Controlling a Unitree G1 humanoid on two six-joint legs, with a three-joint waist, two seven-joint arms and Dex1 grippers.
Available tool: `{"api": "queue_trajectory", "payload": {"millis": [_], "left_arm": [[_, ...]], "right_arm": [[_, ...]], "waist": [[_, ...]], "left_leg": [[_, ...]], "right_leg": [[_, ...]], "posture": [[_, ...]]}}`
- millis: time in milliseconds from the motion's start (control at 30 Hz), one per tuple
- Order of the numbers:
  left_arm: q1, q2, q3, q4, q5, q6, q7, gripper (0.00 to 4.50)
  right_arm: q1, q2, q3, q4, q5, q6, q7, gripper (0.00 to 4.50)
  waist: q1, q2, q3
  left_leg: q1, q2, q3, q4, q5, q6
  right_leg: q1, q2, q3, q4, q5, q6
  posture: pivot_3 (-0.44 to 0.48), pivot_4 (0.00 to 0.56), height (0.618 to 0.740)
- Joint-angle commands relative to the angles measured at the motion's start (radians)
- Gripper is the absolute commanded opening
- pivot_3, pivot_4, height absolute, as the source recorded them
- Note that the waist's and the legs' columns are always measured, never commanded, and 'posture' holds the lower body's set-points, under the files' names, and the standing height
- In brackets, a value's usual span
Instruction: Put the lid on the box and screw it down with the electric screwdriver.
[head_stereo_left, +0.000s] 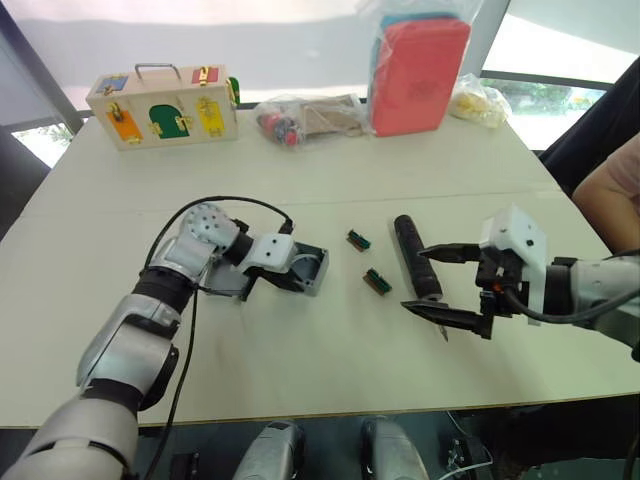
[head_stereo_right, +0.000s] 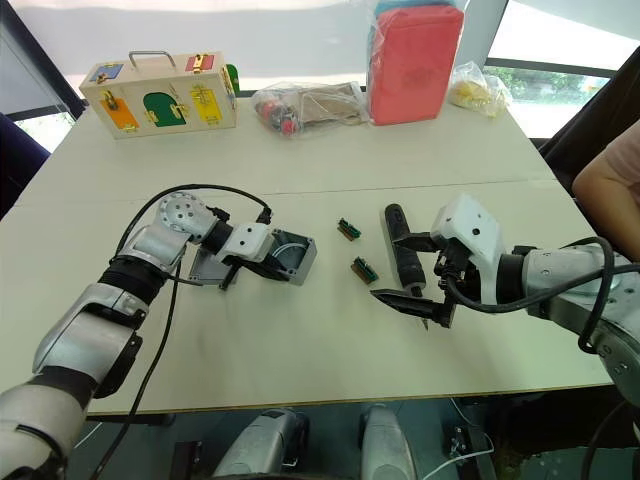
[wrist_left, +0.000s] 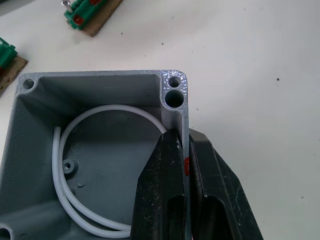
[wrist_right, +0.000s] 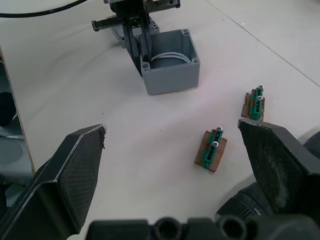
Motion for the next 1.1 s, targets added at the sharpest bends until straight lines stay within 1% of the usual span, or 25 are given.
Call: {"api": "queue_trajectory", "payload": {"millis": [33,133,333,400,433,500,567,667,700,767,833,867,933,1000,1067,1100], "left_arm": [[-0.034,0.009,-0.029,0.007,0.006,-0.011,-0.031,0.05],[-0.041,0.015,-0.062,0.015,0.002,-0.01,-0.031,0.05],[-0.063,-0.001,-0.08,0.055,0.0,-0.026,-0.031,0.05],[-0.068,-0.007,-0.078,0.072,0.006,-0.036,-0.031,0.62],[-0.07,-0.009,-0.078,0.078,0.007,-0.038,-0.031,0.78],[-0.077,-0.008,-0.08,0.08,0.003,-0.034,-0.031,1.49],[-0.082,-0.004,-0.084,0.073,-0.006,-0.027,-0.031,2.41],[-0.09,0.035,-0.084,-0.013,-0.066,0.024,-0.031,3.61],[-0.091,0.048,-0.081,-0.035,-0.075,0.031,-0.031,4.12],[-0.09,0.065,-0.076,-0.065,-0.086,0.041,-0.031,4.39],[-0.085,0.084,-0.063,-0.108,-0.108,0.067,-0.031,4.39],[-0.078,0.113,-0.05,-0.161,-0.143,0.11,-0.031,4.39],[-0.059,0.166,0.005,-0.252,-0.185,0.191,-0.031,4.39],[-0.03,0.215,0.061,-0.312,-0.197,0.253,-0.021,4.39],[0.016,0.259,0.128,-0.357,-0.207,0.328,0.052,4.39],[0.04,0.274,0.162,-0.38,-0.206,0.38,0.109,4.39]], "right_arm": [[0.007,-0.015,-0.046,-0.037,0.017,0.001,-0.008,4.5],[0.007,-0.015,-0.047,-0.042,0.023,0.004,-0.017,4.5],[-0.002,-0.015,-0.037,-0.046,0.026,0.007,-0.029,4.5],[-0.007,-0.015,-0.032,-0.045,0.027,0.007,-0.033,4.5],[-0.008,-0.015,-0.031,-0.045,0.027,0.008,-0.034,4.5],[-0.011,-0.015,-0.027,-0.046,0.027,0.008,-0.036,4.5],[-0.014,-0.015,-0.025,-0.045,0.026,0.008,-0.036,4.5],[-0.015,-0.016,-0.023,-0.043,0.027,0.008,-0.034,4.5],[-0.016,-0.017,-0.022,-0.041,0.026,0.007,-0.033,4.5],[-0.017,-0.017,-0.02,-0.04,0.025,0.006,-0.031,4.5],[-0.018,-0.016,-0.018,-0.037,0.024,0.004,-0.03,4.5],[-0.02,-0.016,-0.015,-0.034,0.021,0.001,-0.027,4.5],[-0.024,-0.014,-0.007,-0.028,0.015,-0.003,-0.023,4.5],[-0.03,-0.012,-0.002,-0.028,0.015,-0.004,-0.021,4.5],[-0.042,-0.006,0.008,-0.023,0.016,-0.008,-0.02,4.5],[-0.051,-0.002,0.015,-0.021,0.017,-0.011,-0.02,4.5]], "waist": [[0.001,0.0,0.0],[0.0,0.0,0.0],[0.0,0.0,0.0],[0.0,0.0,0.0],[0.0,0.0,0.0],[0.0,0.0,0.0],[0.0,0.0,0.0],[-0.001,0.0,0.0],[-0.001,-0.001,0.0],[-0.001,0.0,0.0],[0.0,0.0,0.0],[-0.001,-0.001,0.0],[-0.003,-0.001,0.0],[-0.009,0.0,0.0],[-0.014,0.0,0.0],[-0.017,0.0,0.0]], "left_leg": [[0.0,0.0,0.0,0.0,0.0,0.0],[0.0,0.0,0.0,0.0,-0.001,0.001],[0.0,0.0,0.0,0.0,-0.002,0.003],[0.0,0.0,0.0,0.0,-0.002,0.003],[0.0,0.0,0.0,0.001,-0.002,0.003],[0.0,0.0,0.0,0.001,-0.002,0.003],[0.0,0.0,0.0,0.001,-0.001,0.003],[0.0,0.0,0.0,0.001,-0.001,0.002],[0.0,0.0,0.0,0.001,-0.001,0.003],[0.0,0.0,0.0,0.001,-0.001,0.002],[0.0,0.0,0.0,0.001,-0.001,0.002],[0.0,0.0,0.0,0.001,-0.001,0.002],[0.0,0.0,0.0,0.001,-0.001,0.002],[0.0,0.001,0.0,0.001,-0.001,0.002],[0.0,0.002,0.0,0.001,-0.001,0.001],[0.0,0.002,0.0,0.001,-0.001,0.001]], "right_leg": [[0.0,0.0,0.0,0.0,0.0,0.0],[0.0,0.0,0.0,0.0,0.0,0.0],[0.0,0.0,0.0,0.001,0.0,0.0],[0.0,0.0,0.0,0.001,0.0,0.0],[0.0,0.0,0.0,0.001,0.0,0.0],[0.0,0.0,0.0,0.001,0.0,0.0],[0.0,0.0,0.0,0.001,0.0,0.0],[0.0,0.0,0.0,0.001,0.0,0.0],[0.0,0.0,0.0,0.001,0.0,0.0],[0.0,0.0,0.0,0.001,0.0,0.0],[0.0,0.0,0.0,0.001,0.0,0.0],[0.0,0.0,0.0,0.001,0.0,0.0],[0.0,0.0,0.0,0.001,0.0,0.0],[-0.001,0.001,0.001,0.001,0.0,0.0],[-0.001,0.002,0.001,0.001,0.0,0.0],[-0.001,0.002,0.001,0.002,0.0,0.0]], "posture": [[0.0,0.15,0.74],[0.0,0.15,0.74],[0.0,0.15,0.74],[0.0,0.15,0.74],[0.0,0.15,0.74],[0.0,0.15,0.74],[0.0,0.15,0.74],[0.0,0.15,0.74],[0.0,0.15,0.74],[0.0,0.15,0.74],[0.0,0.15,0.74],[0.0,0.15,0.74],[0.0,0.15,0.74],[0.0,0.15,0.74],[0.0,0.15,0.74],[0.0,0.15,0.74]]}}
